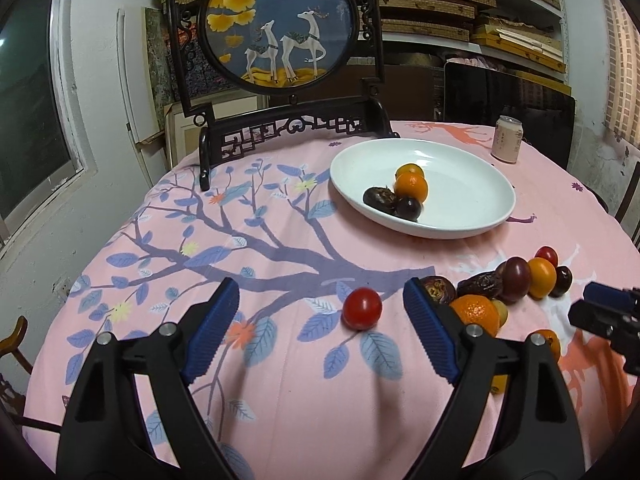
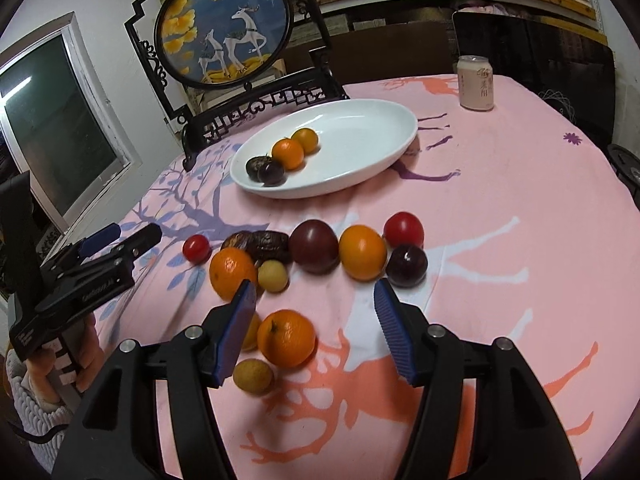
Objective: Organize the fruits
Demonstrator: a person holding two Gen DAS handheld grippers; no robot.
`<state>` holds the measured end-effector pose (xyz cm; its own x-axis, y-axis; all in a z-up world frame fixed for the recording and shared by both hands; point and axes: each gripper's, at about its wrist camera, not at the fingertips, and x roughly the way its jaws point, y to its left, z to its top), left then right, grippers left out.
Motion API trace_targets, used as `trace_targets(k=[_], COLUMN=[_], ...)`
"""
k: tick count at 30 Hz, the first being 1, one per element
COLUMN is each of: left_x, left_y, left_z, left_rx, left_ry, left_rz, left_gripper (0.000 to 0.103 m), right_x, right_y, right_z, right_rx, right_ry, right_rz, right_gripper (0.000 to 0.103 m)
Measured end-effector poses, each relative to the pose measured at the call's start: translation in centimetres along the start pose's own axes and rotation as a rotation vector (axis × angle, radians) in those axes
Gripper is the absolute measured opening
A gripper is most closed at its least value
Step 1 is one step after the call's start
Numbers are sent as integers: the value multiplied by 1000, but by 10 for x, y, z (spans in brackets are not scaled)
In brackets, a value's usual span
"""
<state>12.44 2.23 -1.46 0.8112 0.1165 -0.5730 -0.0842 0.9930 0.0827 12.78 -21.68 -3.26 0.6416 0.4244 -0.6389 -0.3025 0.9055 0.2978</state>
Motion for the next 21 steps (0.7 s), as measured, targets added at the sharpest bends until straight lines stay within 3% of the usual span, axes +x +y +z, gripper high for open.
trace_targets(k=[21], left_x=[1], left_y=[3], left_z=[1], left_rx=[-11], left_ry=[5], left_rz=[2], left_gripper=[86], right_x=[5], right_y=[26], right_z=[-19], right_rx=[-119], right_ry=[57], right_rz=[-14], right_gripper=[62])
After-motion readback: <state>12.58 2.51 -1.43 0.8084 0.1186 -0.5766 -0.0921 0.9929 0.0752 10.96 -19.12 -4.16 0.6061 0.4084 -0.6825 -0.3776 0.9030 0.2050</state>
